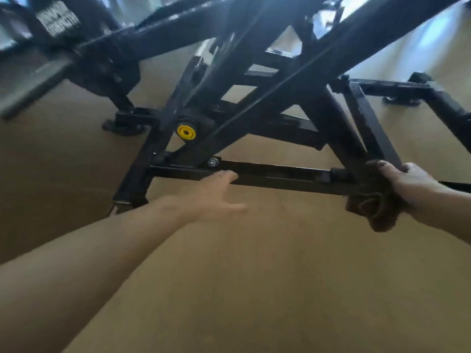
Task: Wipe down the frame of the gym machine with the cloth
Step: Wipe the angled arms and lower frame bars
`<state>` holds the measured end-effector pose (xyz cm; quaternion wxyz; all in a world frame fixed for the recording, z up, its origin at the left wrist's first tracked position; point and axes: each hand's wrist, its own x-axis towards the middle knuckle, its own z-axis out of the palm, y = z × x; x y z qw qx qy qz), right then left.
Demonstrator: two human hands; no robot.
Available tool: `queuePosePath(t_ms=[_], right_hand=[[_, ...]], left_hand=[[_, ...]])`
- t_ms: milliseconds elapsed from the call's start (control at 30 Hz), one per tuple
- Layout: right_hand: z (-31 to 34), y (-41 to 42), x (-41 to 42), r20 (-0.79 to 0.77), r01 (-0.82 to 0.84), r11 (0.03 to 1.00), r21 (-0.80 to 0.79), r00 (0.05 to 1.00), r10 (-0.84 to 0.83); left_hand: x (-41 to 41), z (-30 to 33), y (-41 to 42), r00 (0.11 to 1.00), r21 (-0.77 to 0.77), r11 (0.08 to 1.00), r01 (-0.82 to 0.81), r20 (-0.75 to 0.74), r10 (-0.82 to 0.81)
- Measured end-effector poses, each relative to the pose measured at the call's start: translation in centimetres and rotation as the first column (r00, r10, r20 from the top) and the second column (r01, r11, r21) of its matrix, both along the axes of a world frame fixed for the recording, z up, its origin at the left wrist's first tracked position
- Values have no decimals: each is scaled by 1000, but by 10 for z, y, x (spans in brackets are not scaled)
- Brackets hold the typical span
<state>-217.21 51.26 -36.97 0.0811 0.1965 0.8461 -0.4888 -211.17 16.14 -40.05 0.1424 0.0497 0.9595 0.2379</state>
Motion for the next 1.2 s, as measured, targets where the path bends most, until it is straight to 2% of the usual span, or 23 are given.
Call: queuePosePath(t_ms=[67,133,233,267,333,400,500,600,733,867,967,1067,1133,1200], right_hand=[[20,-31,25,83,-111,992,-64,990,116],[28,-69,42,146,-202,968,-147,964,223],[26,-137,52,179,-328,922,-206,914,365],[23,-161,50,178,-356,911,-207,902,393],[24,-210,51,153,-404,888,-220,885,440],[28,-251,52,122,-453,861,-229,865,487],[37,-298,49,103,-507,840,-193,841,531],[38,-335,35,120,-578,799,-165,793,598],[33,-381,21,100,-658,752,-39,746,659],[28,-416,8,-30,-693,721,14,721,693],[27,-433,3,-92,-779,603,172,597,797],[15,-448,-1,-123,-810,510,290,497,859],[-1,-455,-7,-159,-790,542,287,519,840],[-25,-462,-17,-213,-736,606,302,568,795]], left_hand=[[9,0,-10,996,160,986,-55,85,42],[15,1,-17,975,348,926,-147,209,76],[20,4,-28,885,572,749,-333,463,40],[22,6,-34,862,622,688,-373,507,9],[21,10,-49,867,731,547,-408,498,-21],[19,14,-70,884,789,436,-434,465,40],[21,13,-108,889,804,383,-455,438,138],[28,10,-142,879,810,342,-476,449,160],[31,8,-176,858,828,263,-495,418,299],[25,8,-204,804,820,283,-497,312,506],[25,7,-223,742,796,372,-478,140,655],[28,1,-233,684,711,538,-453,-109,721],[27,-3,-233,684,594,675,-438,-268,678],[28,-14,-230,734,451,783,-428,-332,593]])
